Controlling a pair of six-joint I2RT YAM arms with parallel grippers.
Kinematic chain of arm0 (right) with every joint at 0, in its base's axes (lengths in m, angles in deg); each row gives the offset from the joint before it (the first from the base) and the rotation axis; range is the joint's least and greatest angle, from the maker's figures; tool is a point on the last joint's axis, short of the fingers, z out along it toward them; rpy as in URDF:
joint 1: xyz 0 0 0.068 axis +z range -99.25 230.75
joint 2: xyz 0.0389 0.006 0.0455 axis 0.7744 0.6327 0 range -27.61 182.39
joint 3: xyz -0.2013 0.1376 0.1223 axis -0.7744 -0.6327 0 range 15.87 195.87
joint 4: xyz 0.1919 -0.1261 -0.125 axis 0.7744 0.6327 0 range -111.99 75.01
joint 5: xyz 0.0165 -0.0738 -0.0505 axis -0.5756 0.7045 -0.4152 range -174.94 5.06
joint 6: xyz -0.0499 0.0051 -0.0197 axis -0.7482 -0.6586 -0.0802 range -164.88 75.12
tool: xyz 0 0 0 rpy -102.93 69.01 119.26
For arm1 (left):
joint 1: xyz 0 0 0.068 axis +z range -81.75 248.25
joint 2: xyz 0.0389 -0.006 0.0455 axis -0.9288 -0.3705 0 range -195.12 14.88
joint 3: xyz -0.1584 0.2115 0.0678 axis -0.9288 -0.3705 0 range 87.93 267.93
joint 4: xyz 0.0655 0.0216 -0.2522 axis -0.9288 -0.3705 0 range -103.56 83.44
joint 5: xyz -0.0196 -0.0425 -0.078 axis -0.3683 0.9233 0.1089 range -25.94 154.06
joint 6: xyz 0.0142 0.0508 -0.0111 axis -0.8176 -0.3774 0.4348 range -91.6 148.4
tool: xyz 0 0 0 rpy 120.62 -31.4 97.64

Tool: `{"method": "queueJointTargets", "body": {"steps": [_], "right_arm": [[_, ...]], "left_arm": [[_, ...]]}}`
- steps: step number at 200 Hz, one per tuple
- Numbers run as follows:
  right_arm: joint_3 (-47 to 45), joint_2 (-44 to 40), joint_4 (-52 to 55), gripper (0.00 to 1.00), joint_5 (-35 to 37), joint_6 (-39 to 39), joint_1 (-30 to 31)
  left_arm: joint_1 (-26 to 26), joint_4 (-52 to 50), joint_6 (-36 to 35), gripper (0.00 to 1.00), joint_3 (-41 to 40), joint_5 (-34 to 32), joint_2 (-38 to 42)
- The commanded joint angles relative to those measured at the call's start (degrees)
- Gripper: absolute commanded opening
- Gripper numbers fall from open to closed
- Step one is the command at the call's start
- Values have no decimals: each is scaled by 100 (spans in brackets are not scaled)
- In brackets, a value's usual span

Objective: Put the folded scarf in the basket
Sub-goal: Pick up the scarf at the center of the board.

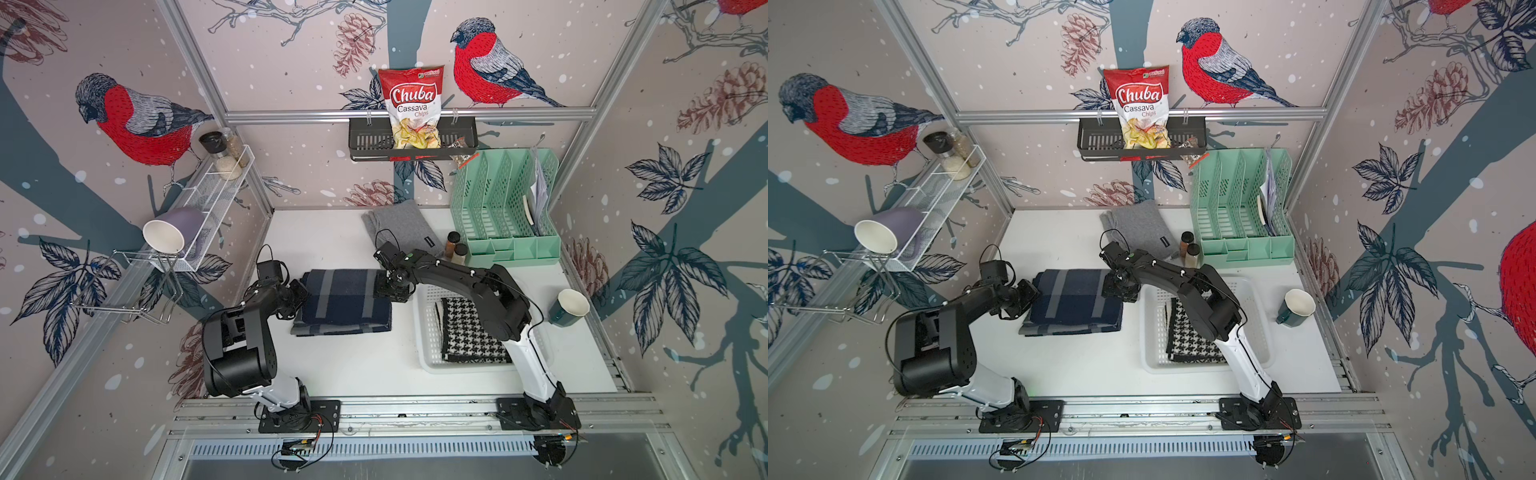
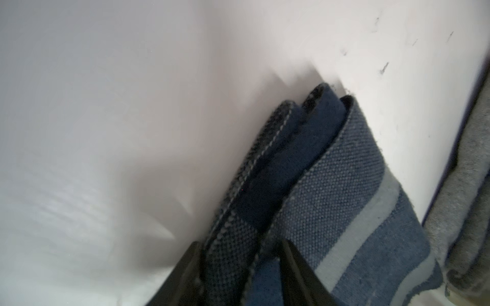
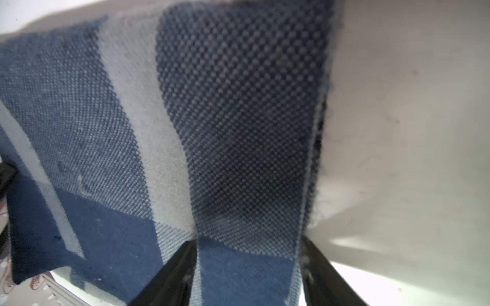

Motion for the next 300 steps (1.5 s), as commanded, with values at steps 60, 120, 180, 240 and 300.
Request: {"method": "queueJointTargets", "body": {"steps": [60, 120, 180, 240, 300], "right_arm": [[24, 72, -311, 26, -201, 218, 16], [123, 11, -392, 0, -203, 298, 30], [347, -156, -150, 0, 52, 99, 104], [604, -382, 173, 0, 277, -105, 154], [673, -817, 481, 0, 536, -302, 235]], "left_arm": [[-39, -386, 145, 13, -120, 444, 104], [-98, -542, 226, 0, -67, 777, 474], [-152, -866, 164, 0, 20, 768, 752], [-385, -1400, 273, 0, 308, 400, 1241], [-765, -2032, 502, 0, 798, 132, 1752]]}}
